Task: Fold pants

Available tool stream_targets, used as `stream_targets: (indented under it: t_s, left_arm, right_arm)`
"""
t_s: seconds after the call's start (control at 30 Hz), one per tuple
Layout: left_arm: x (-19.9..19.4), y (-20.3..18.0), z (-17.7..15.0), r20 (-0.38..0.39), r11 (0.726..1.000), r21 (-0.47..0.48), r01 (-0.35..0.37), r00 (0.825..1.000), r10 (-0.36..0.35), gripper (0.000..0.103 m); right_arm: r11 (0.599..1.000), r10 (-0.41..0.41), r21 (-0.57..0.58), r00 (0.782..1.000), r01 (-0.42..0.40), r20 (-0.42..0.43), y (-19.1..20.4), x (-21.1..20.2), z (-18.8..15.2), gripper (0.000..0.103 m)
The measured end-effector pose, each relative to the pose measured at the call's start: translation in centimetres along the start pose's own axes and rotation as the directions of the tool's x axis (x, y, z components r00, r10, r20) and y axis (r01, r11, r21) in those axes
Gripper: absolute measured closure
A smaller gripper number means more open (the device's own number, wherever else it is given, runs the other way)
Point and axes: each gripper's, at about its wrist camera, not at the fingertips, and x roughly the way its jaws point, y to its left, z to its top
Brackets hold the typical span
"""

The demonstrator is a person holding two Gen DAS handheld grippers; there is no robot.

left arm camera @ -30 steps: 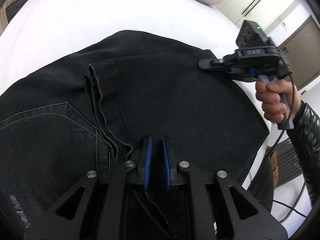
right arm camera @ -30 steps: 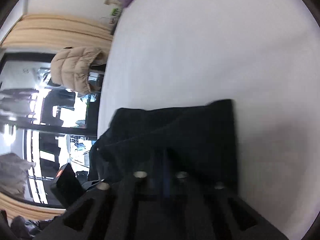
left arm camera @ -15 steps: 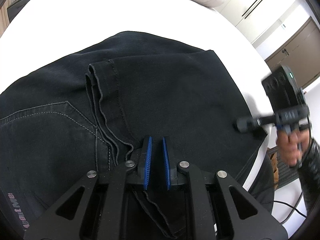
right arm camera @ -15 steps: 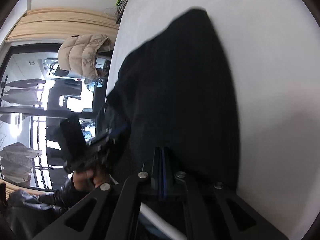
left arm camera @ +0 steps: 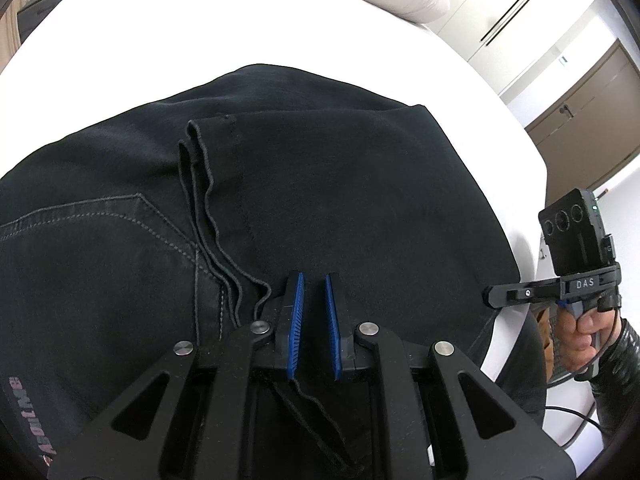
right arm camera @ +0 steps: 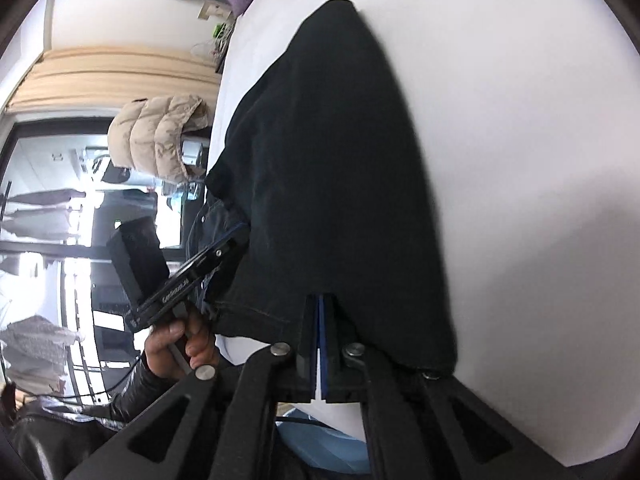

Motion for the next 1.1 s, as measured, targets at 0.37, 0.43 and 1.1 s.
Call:
stream_targets:
  t_s: [0.37,0.43,1.1]
  left_arm:
    - [-2.3,0.6,-2.0,0.051,1.000,0.001,0.018,0.999,-0.018,0.092]
    - [-3.3,1.1,-2.5,0.070,0.999,-0.020,0.036,0.997,-0.035,0.092]
    - [-23.5,18.1,-18.5,0.474,0.752,-0.606,0.258,0.877,0.082,0.042]
  right_arm:
    - [1.000,0.012,0.012,0.994,-0.014,0.106,1.5,0.7,-0.2,0.095]
    - [0.997,0.019,0.071,0.992,-0.028,0.122,0.5,0.4,-0.4,0.103]
    - [0.972,0.053,-0.232,0.995,-0.034,0.079,15.0,8.4,2.6,0.070]
